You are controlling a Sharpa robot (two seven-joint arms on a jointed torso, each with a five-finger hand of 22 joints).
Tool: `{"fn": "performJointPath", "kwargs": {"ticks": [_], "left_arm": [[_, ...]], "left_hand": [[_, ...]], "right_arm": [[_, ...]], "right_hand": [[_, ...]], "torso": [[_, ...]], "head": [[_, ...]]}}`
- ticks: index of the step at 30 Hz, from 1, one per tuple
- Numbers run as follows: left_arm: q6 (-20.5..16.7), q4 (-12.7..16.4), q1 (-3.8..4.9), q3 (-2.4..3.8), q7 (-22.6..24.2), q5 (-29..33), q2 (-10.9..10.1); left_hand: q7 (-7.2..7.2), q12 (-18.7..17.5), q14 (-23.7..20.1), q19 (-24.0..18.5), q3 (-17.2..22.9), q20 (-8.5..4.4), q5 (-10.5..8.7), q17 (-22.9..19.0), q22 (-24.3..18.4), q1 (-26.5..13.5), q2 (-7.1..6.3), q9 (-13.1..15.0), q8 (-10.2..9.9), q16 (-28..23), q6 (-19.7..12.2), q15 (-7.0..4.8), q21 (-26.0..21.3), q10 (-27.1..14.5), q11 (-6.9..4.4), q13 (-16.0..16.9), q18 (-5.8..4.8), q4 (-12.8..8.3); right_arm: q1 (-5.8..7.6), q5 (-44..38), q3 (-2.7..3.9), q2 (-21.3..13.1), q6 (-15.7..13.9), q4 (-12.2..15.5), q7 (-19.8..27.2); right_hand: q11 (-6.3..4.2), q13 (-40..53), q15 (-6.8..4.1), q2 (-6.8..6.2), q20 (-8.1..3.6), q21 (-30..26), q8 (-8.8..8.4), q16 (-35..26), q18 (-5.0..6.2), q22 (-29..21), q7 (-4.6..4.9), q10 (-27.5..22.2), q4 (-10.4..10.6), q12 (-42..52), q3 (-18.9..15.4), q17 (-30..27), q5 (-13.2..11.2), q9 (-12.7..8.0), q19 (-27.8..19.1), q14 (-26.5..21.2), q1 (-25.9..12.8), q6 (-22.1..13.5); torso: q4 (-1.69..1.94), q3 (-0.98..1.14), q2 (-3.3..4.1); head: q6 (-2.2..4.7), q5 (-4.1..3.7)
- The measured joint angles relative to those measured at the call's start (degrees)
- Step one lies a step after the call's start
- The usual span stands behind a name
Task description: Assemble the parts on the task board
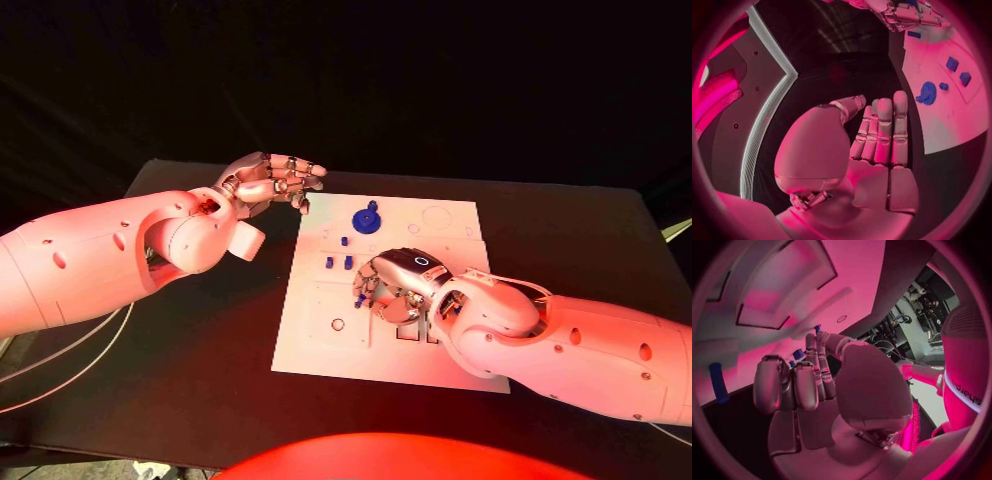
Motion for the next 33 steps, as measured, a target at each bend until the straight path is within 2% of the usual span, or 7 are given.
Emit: {"fn": "performJointPath", "kwargs": {"ticks": [22, 27, 29, 33], "left_arm": [[0.49, 0.02, 0.01, 0.0, -0.52, -0.14, -0.07], [0.61, 0.03, 0.01, 0.0, -0.61, -0.18, -0.09], [0.65, 0.03, 0.01, 0.0, -0.65, -0.19, -0.09], [0.75, 0.04, 0.01, 0.0, -0.7, -0.22, -0.09]], "left_hand": [[0.23, 0.0, 0.0, 0.0, 0.0, 0.0, 0.0, 0.05, 0.0, 0.0, 0.0, -0.04, 0.0, 0.0, -0.23, 0.0, 0.0, -0.21, -0.21, -0.07, 0.0, 0.0], [0.22, 0.0, 0.0, 0.0, 0.0, 0.0, 0.0, 0.05, 0.0, 0.0, 0.0, -0.04, 0.0, 0.0, -0.22, 0.0, 0.0, -0.2, -0.21, -0.07, 0.0, 0.0], [0.22, 0.0, 0.0, 0.0, 0.0, 0.0, 0.0, 0.05, 0.0, 0.0, 0.0, -0.04, 0.0, 0.0, -0.22, 0.0, 0.0, -0.2, -0.21, -0.07, 0.0, 0.0], [0.22, 0.0, 0.0, 0.0, 0.0, 0.0, 0.0, 0.05, 0.0, 0.0, 0.0, -0.04, 0.0, 0.0, -0.22, 0.0, 0.0, -0.2, -0.21, -0.07, 0.01, 0.0]], "right_arm": [[-0.15, -1.0, 0.06, 0.92, 1.06, -0.29, -0.96], [-0.28, -1.6, -0.06, 1.27, 1.71, -0.34, -1.36], [-0.3, -1.79, -0.07, 1.36, 1.83, -0.34, -1.44], [-0.34, -2.16, -0.07, 1.43, 1.93, -0.32, -1.58]], "right_hand": [[0.11, 0.0, 0.0, -0.23, 0.0, -0.21, -0.06, 0.0, 0.0, 0.04, 0.11, 0.1, -0.16, -0.28, -0.16, 0.0, -0.04, 0.04, 0.0, 0.0, -0.24, 0.1], [0.19, -0.14, 0.0, -0.73, 0.0, -0.5, -0.05, 0.0, 0.0, 0.04, 0.11, 0.19, -0.27, -0.82, -0.27, -0.13, -0.03, 0.27, 0.0, 0.0, -1.39, 0.1], [0.19, -0.24, 0.0, -0.91, 0.0, -0.51, -0.16, 0.0, 0.0, 0.04, 0.49, 0.18, -0.31, -1.03, -0.31, -0.18, -0.03, 0.28, 0.0, 0.0, -1.7, -0.27], [0.41, -0.42, 0.0, -1.96, 0.0, -0.64, -1.34, -0.4, 0.0, 0.03, 0.88, -0.03, 0.0, -2.01, -0.63, -0.66, 0.0, -0.11, 0.0, 0.0, -2.75, -1.38]], "torso": [[0.02, -0.02, 0.04], [0.03, -0.01, 0.03], [0.03, 0.0, 0.03], [0.03, 0.02, 0.02]], "head": [[-0.15, 0.03], [-0.21, 0.05], [-0.22, 0.06], [-0.27, 0.09]]}}
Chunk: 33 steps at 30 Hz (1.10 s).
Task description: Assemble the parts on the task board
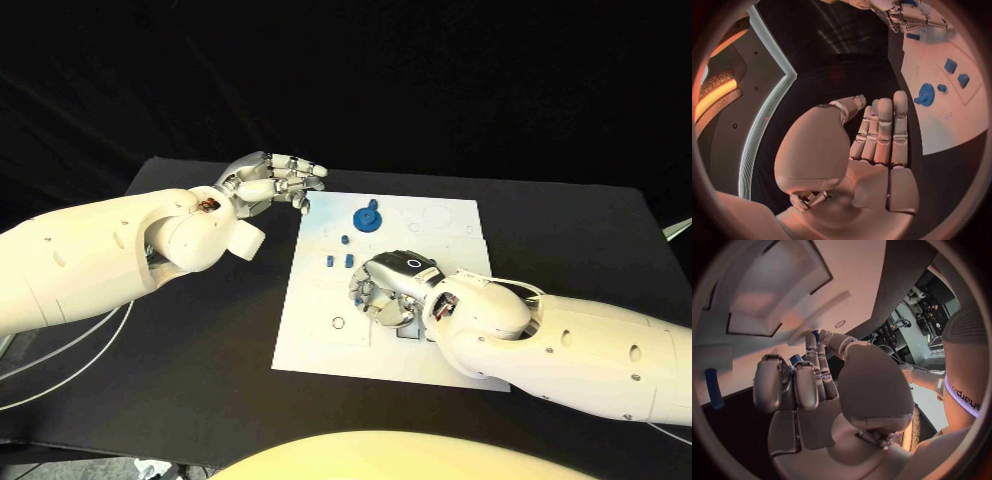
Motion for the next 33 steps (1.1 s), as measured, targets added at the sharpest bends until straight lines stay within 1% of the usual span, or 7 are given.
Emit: {"fn": "performJointPath", "kwargs": {"ticks": [2, 6, 9, 13, 23, 29, 33], "left_arm": [[0.04, 0.0, 0.0, 0.0, -0.02, -0.03, 0.0], [0.1, -0.15, 0.0, 0.0, -0.05, -0.11, -0.03], [0.12, -0.24, 0.0, 0.0, -0.08, -0.18, -0.07], [0.15, -0.29, 0.0, 0.0, -0.1, -0.24, -0.09], [0.22, -0.47, 0.0, 0.0, -0.18, -0.29, -0.14], [0.27, -0.61, 0.0, 0.0, -0.23, -0.28, -0.26], [0.31, -0.65, 0.0, 0.0, -0.24, -0.27, -0.28]], "left_hand": [[0.0, 0.0, 0.0, 0.0, 0.0, 0.0, 0.0, 0.0, 0.0, 0.0, 0.0, 0.0, 0.0, 0.0, 0.0, 0.0, 0.0, 0.0, 0.0, 0.0, 0.0, 0.0], [0.0, 0.0, 0.0, 0.0, 0.0, 0.0, 0.0, -0.01, 0.0, 0.0, 0.0, 0.0, 0.0, 0.0, 0.0, 0.0, 0.0, 0.0, 0.0, 0.0, 0.0, 0.0], [0.0, 0.0, 0.0, 0.0, 0.0, 0.0, 0.0, -0.01, 0.0, 0.0, 0.0, 0.0, 0.0, 0.0, 0.0, 0.0, 0.0, 0.0, 0.0, 0.0, 0.0, 0.0], [-0.01, 0.0, 0.0, 0.0, 0.0, 0.0, 0.0, -0.01, 0.0, 0.0, 0.0, 0.0, 0.0, 0.0, 0.01, 0.0, 0.0, 0.0, 0.0, 0.0, 0.0, 0.0], [0.2, 0.23, 0.0, 0.22, -0.77, 0.22, 0.0, 0.1, -0.07, -0.85, -0.09, -0.05, 0.0, 0.0, -0.2, 0.0, 0.0, -0.24, 0.25, -0.06, -0.01, 0.53], [0.02, 0.23, 0.0, 0.21, -0.75, 0.21, 0.0, 0.1, -0.12, -0.85, -0.09, -0.05, 0.0, 0.0, -0.41, 0.0, 0.0, -0.22, 0.23, -0.05, -0.01, 0.54], [0.01, 0.23, 0.0, 0.21, -0.75, 0.21, 0.0, 0.1, -0.12, -0.85, -0.09, -0.05, 0.0, 0.0, -0.41, 0.0, 0.0, -0.22, 0.23, -0.05, -0.01, 0.54]], "right_arm": [[-0.05, -0.12, -0.04, -0.02, -0.02, 0.0, -0.08], [-0.1, -0.31, -0.09, -0.15, -0.33, 0.04, -0.18], [-0.11, -0.42, -0.1, -0.33, -0.75, 0.08, -0.3], [-0.15, -0.5, -0.14, -0.79, -1.41, 0.32, -0.55], [0.04, -0.6, -0.05, -4.13, -3.06, 3.5, -1.19], [1.6, -0.3, 0.48, -8.29, -3.67, 6.19, -1.53], [3.8, 0.71, 0.83, -11.39, -3.78, 6.55, -1.54]], "right_hand": [[-0.02, -0.17, 0.0, -0.39, 0.0, -0.06, -0.62, -0.01, 0.0, 0.0, 0.22, 0.01, 0.0, -0.14, 0.0, -0.09, 0.0, -0.23, 0.0, 0.0, -0.39, -0.72], [1.1, -0.24, 0.63, -1.58, 0.04, -1.63, -2.71, -0.09, 0.0, -0.01, 0.71, -1.35, 0.24, -1.42, -0.24, -0.42, 0.0, -0.95, -0.04, -0.03, -1.59, -3.28], [1.43, -0.7, 0.73, -2.08, 0.64, -3.18, -3.79, -0.88, 0.01, -0.01, 0.92, -2.7, 0.47, -1.68, -0.47, -1.22, 0.0, -1.28, -0.64, 0.09, -2.08, -4.73], [1.28, -0.87, 0.73, -2.39, 1.01, -5.54, -5.02, -1.78, 0.01, -0.01, 0.82, -4.18, 0.48, -1.76, -1.29, -2.6, 0.0, -1.57, -1.26, 0.09, -2.39, -6.28], [1.0, -0.75, 0.73, -2.77, 0.92, -6.05, -5.47, -1.82, 0.01, -0.02, 0.75, -4.5, 0.74, -1.05, -2.15, -3.0, 0.0, -1.61, -1.36, 0.09, -2.76, -6.78], [1.0, -0.58, 0.73, -2.77, 0.92, -5.74, -5.47, -1.82, 0.0, -0.02, 0.75, -4.5, 0.64, -0.64, -2.51, -2.81, 0.0, -1.48, -1.35, 0.09, -2.76, -6.77], [1.25, -0.6, 0.73, -2.77, 0.92, -6.01, -5.47, -1.83, 0.01, -0.02, 0.53, -5.48, 1.02, -0.64, -3.27, -3.05, 0.0, -1.38, -1.35, 0.09, -2.75, -6.56]], "torso": [[-0.01, 0.0, -0.02], [-0.03, 0.0, -0.03], [-0.05, 0.03, -0.03], [-0.05, 0.03, -0.03], [-0.05, 0.08, -0.02], [-0.09, 0.06, -0.03], [-0.16, 0.04, -0.09]], "head": [[-0.04, 0.01], [-0.08, 0.01], [-0.05, -0.03], [0.04, -0.04], [0.13, 0.03], [0.53, -0.41], [0.96, -1.0]]}}
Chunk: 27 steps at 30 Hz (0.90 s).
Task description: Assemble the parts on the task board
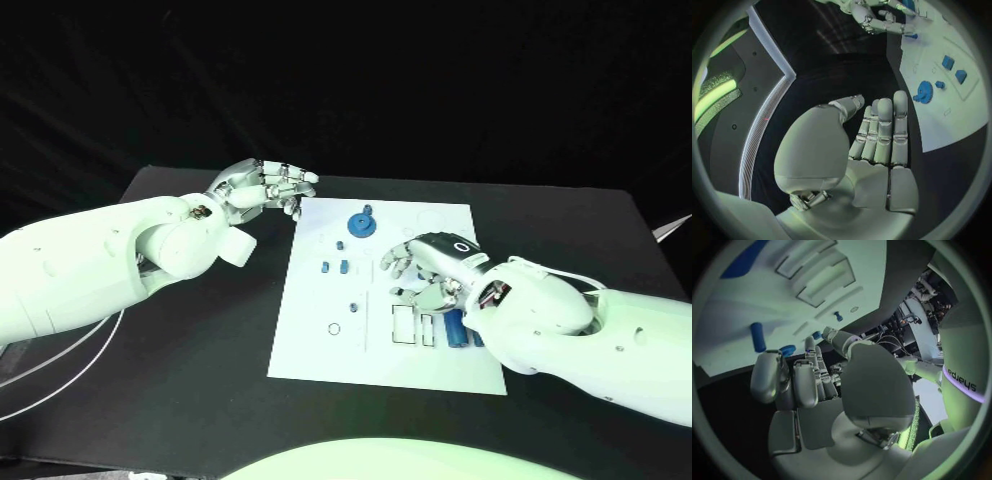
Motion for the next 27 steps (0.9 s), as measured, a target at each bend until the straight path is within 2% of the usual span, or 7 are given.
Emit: {"fn": "performJointPath", "kwargs": {"ticks": [3, 6, 7, 9, 11, 22, 27], "left_arm": [[0.05, -0.08, 0.0, 0.0, -0.01, 0.0, 0.02], [0.12, -0.3, -0.01, -0.01, -0.03, 0.0, 0.12], [0.15, -0.34, -0.01, -0.01, -0.04, 0.01, 0.16], [0.24, -0.41, -0.01, -0.01, -0.06, 0.01, 0.27], [0.31, -0.45, -0.01, -0.01, -0.07, 0.01, 0.35], [0.67, -0.57, -0.02, -0.01, -0.19, 0.01, 0.47], [0.71, -0.57, -0.02, -0.02, -0.26, 0.01, 0.43]], "left_hand": [[0.0, 0.0, 0.0, 0.0, 0.0, 0.0, 0.0, 0.0, 0.0, 0.0, 0.0, 0.0, 0.0, 0.0, 0.0, 0.0, 0.0, 0.0, 0.0, 0.0, 0.0, 0.0], [0.0, 0.0, 0.0, 0.0, 0.0, 0.0, 0.0, 0.0, 0.0, 0.0, 0.0, 0.0, 0.0, 0.0, 0.0, 0.0, 0.0, 0.0, 0.0, 0.0, 0.01, 0.0], [0.0, 0.0, 0.0, 0.0, 0.0, 0.0, 0.0, 0.0, 0.0, 0.0, 0.0, 0.0, 0.0, 0.0, 0.0, 0.0, 0.0, 0.0, 0.0, 0.0, 0.0, 0.0], [0.0, 0.0, 0.0, 0.0, 0.01, 0.0, 0.0, -0.01, 0.0, 0.0, 0.0, 0.0, 0.0, 0.0, 0.0, 0.0, 0.0, 0.01, 0.0, 0.0, 0.0, 0.0], [0.0, 0.0, 0.0, 0.0, 0.01, 0.0, 0.0, -0.01, 0.0, 0.0, 0.0, 0.01, 0.0, 0.0, 0.0, 0.0, 0.0, 0.0, 0.0, 0.0, 0.0, 0.01], [-0.01, 0.0, 0.0, 0.0, 0.02, 0.0, 0.0, -0.01, 0.0, 0.0, 0.0, 0.01, 0.0, 0.0, 0.01, 0.0, 0.0, 0.01, -0.01, 0.0, 0.0, 0.01], [-0.01, 0.0, 0.0, 0.0, 0.02, 0.0, 0.0, 0.04, 0.01, 0.01, 0.0, 0.01, 0.0, 0.0, 0.01, 0.0, 0.0, 0.01, -0.01, 0.01, 0.0, 0.01]], "right_arm": [[1.34, 0.82, 0.24, -1.59, 0.14, -0.87, 0.1], [2.23, 1.75, 0.32, -2.59, 0.55, -2.21, 0.26], [2.4, 2.01, 0.33, -2.78, 0.72, -2.56, 0.34], [2.69, 2.56, 0.34, -3.11, 1.16, -3.3, 0.52], [2.83, 2.98, 0.35, -3.21, 1.55, -3.69, 0.69], [3.03, 4.21, 0.35, -2.45, 4.48, -5.52, 1.26], [2.94, 4.23, 0.31, -2.02, 6.0, -5.95, 1.24]], "right_hand": [[0.39, -0.43, 0.69, 0.07, 0.28, -2.47, -0.3, -0.69, 0.07, -0.75, 0.07, -3.15, -0.01, 0.0, -2.62, -1.19, 0.0, 0.0, -0.92, -0.01, 0.12, -0.28], [1.12, -1.25, 1.38, 1.49, 0.97, -6.77, -1.29, -1.54, 0.92, -3.22, 0.21, -8.08, 0.5, 0.34, -10.92, -2.71, 0.32, -0.03, -2.19, -0.34, 2.82, -1.09], [1.23, -1.47, 1.55, 2.55, 1.13, -7.97, -1.59, -1.55, 0.92, -3.93, 0.15, -9.29, 1.52, 1.29, -15.12, -3.05, 0.54, -0.03, -2.35, -0.5, 4.88, -1.17], [1.57, -1.94, 1.73, 3.36, 1.25, -9.72, -1.94, -1.55, 1.0, -4.98, -0.15, -11.12, 3.47, 2.49, -19.88, -3.64, 0.55, -0.09, -2.47, -0.69, 7.49, -1.5], [1.72, -2.4, 1.86, 3.6, 1.33, -10.69, -2.16, -1.55, 1.79, -5.59, -0.35, -12.24, 5.6, 3.48, -22.51, -3.98, 0.54, -0.11, -2.55, -0.82, 9.56, -1.69], [1.77, -2.9, 1.82, 4.04, 1.15, -9.92, -2.4, -0.83, 1.79, -5.18, -0.35, -12.31, 8.29, 5.78, -23.3, -3.5, 0.54, -0.11, -2.28, -0.79, 12.1, -1.69], [0.92, -2.99, 1.39, 4.57, 0.88, -9.49, -2.39, -0.57, 1.79, -4.91, 0.13, -10.88, 8.97, 7.14, -22.63, -3.29, 0.54, -0.07, -1.66, -0.35, 12.6, -1.18]], "torso": [[-0.02, -0.03, -0.08], [-0.05, -0.02, -0.15], [-0.08, -0.01, -0.15], [-0.12, 0.0, -0.16], [-0.15, 0.04, -0.15], [-0.01, 0.0, -0.1], [0.03, -0.07, -0.09]], "head": [[0.37, -0.49], [0.76, -0.91], [0.86, -0.99], [1.08, -1.11], [1.28, -1.2], [1.46, -1.53], [1.27, -1.54]]}}
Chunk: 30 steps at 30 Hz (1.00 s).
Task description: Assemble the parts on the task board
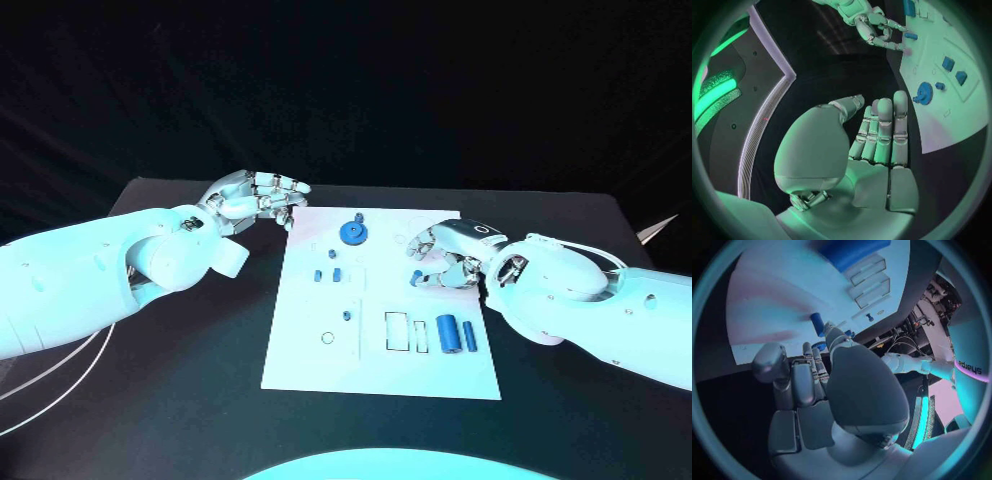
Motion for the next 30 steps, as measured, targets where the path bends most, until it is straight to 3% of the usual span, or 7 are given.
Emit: {"fn": "performJointPath", "kwargs": {"ticks": [4, 10, 17, 21, 30], "left_arm": [[0.0, 0.0, 0.0, 0.0, -0.13, 0.0, -0.02], [0.0, 0.02, 0.0, 0.0, -0.32, 0.0, -0.07], [0.0, 0.04, 0.0, 0.0, -0.46, 0.0, -0.09], [0.0, 0.04, 0.0, 0.0, -0.51, 0.0, -0.11], [0.0, 0.03, 0.0, 0.0, -0.62, 0.0, -0.13]], "left_hand": [[0.0, 0.0, 0.0, 0.0, 0.0, 0.0, 0.0, 0.0, 0.0, 0.0, 0.0, 0.0, 0.0, 0.0, 0.0, 0.0, 0.0, 0.0, 0.0, 0.0, 0.0, 0.0], [0.0, 0.0, 0.0, 0.0, 0.0, 0.0, 0.0, 0.0, 0.0, 0.0, 0.0, 0.0, 0.0, 0.0, 0.0, 0.0, 0.0, 0.0, 0.0, 0.0, -0.01, 0.0], [0.0, 0.24, 0.0, 0.0, 0.0, 0.0, 0.0, 0.0, -0.06, 0.0, 0.0, 0.0, 0.0, 0.0, 0.0, 0.0, 0.0, 0.0, 0.0, 0.0, 0.0, 0.0], [0.0, 0.24, 0.0, 0.0, 0.0, 0.0, 0.0, -0.01, -0.06, 0.0, 0.0, 0.01, 0.0, 0.0, 0.0, 0.0, 0.0, 0.0, 0.0, 0.0, 0.0, 0.0], [0.0, 0.24, 0.0, 0.0, 0.0, 0.0, 0.0, -0.01, -0.05, 0.0, 0.0, 0.01, 0.0, 0.23, 0.0, 0.0, 0.0, 0.0, 0.0, 0.0, 0.0, 0.0]], "right_arm": [[-0.05, -0.12, -0.01, 0.22, 0.98, -0.27, -0.09], [-0.11, -0.25, -0.02, 0.49, 1.65, -0.59, -0.19], [-0.34, -0.37, -0.04, 0.91, 2.02, -0.71, -0.22], [-0.5, -0.41, -0.05, 1.1, 2.07, -0.71, -0.22], [-0.58, -0.59, -0.01, 1.29, 2.2, -1.12, -0.21]], "right_hand": [[-0.37, -0.03, -0.26, 0.27, -0.45, 1.03, 0.0, 0.54, 0.0, 0.56, 0.1, 1.86, 0.69, 1.1, 0.76, 0.58, 0.0, 0.06, 0.57, 0.26, 0.27, 0.72], [-0.81, -0.71, -0.69, 0.47, -0.99, 4.26, 0.0, 1.79, 0.0, 2.52, -0.06, 6.16, 1.41, 1.47, 5.92, 2.1, 0.0, 0.0, 2.1, 0.26, 0.47, 2.84], [-1.18, -1.0, -1.11, -0.89, -1.4, 6.0, 0.43, 2.24, 0.0, 3.78, -0.26, 10.09, 2.13, -0.21, 11.82, 2.69, 0.0, 0.01, 2.62, 0.26, -0.16, 5.68], [-1.56, -1.02, -1.22, -1.28, -1.4, 7.17, 0.7, 2.24, -0.68, 4.55, -0.56, 11.92, 2.0, -1.08, 14.35, 2.73, -0.01, 0.3, 2.62, 0.38, -0.54, 7.02], [-1.7, -0.96, -1.52, -1.34, -1.6, 7.56, 0.9, 2.47, -0.91, 4.93, -0.74, 12.61, 1.4, -1.52, 15.82, 3.01, -0.01, 0.42, 2.82, 0.26, -0.6, 7.35]], "torso": [[0.03, -0.04, -0.01], [-0.01, -0.04, -0.03], [-0.04, -0.01, -0.03], [-0.08, 0.04, -0.03], [-0.08, 0.05, -0.03]], "head": [[-0.06, 0.04], [-0.08, 0.05], [-0.18, 0.01], [-0.22, 0.01], [-0.25, -0.12]]}}
